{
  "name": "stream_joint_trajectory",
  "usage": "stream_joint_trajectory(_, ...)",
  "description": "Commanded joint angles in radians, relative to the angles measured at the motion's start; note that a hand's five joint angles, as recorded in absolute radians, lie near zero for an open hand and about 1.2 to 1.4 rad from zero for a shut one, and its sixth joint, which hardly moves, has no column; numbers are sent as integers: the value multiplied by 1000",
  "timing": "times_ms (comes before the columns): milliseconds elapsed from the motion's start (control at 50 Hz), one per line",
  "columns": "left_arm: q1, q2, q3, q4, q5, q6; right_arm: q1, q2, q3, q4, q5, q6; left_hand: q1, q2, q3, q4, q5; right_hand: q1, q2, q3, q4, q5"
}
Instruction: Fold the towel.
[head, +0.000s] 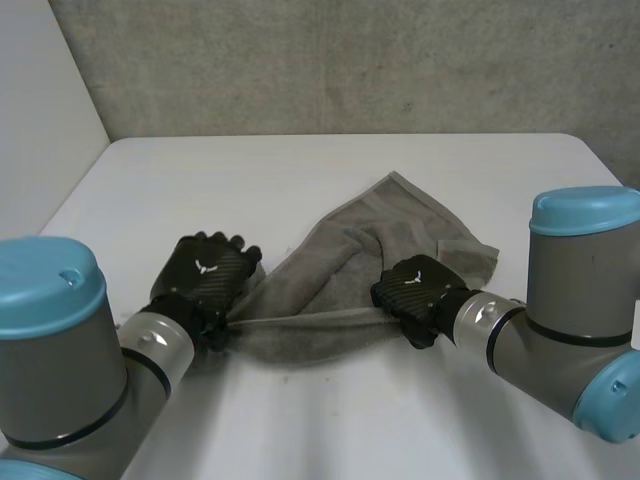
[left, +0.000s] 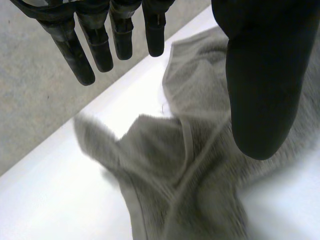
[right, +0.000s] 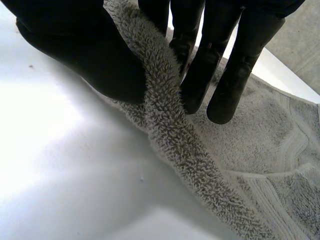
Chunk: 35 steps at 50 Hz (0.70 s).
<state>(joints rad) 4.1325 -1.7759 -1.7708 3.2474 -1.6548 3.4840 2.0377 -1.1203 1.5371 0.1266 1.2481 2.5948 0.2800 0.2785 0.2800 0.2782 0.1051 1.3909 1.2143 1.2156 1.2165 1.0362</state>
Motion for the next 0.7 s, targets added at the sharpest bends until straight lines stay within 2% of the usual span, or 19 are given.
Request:
stream_joint_trajectory(20,9,-20,60,-5,70,-2,1,-12,28,-28,5,-7,89,91,89,91,90,5,182,181,180,186)
stream_joint_trajectory(120,18,-106,111,-32,84,-11,1,-15,35,-48,13,-9,265,266,265,267,265,5,182,181,180,186)
stream_joint_trajectory(260,20,-112,97,-78,87,-49,1,-12,34,-51,13,-10,265,267,265,267,266,5,182,181,180,186)
stream_joint_trajectory(440,20,-164,91,-41,87,-177,1,-9,40,-61,13,-10,262,264,262,264,263,5,182,181,180,186)
stream_joint_trajectory(560,17,-218,103,-32,86,-186,1,-13,48,-71,11,-9,274,276,274,276,274,5,182,181,180,186)
stream_joint_trajectory(620,17,-246,111,-31,84,-189,1,-15,51,-79,13,-9,406,408,406,408,407,5,182,181,180,186)
stream_joint_trajectory(660,17,-251,119,-25,86,-194,1,-15,51,-79,13,-9,640,641,640,642,640,5,182,181,180,186)
stream_joint_trajectory(680,17,-251,119,-24,86,-194,-1,-15,51,-79,13,-9,641,643,641,643,641,5,182,181,180,186)
stream_joint_trajectory(700,17,-251,119,-18,86,-198,-1,-15,51,-79,13,-9,763,765,763,765,764,5,182,181,180,186)
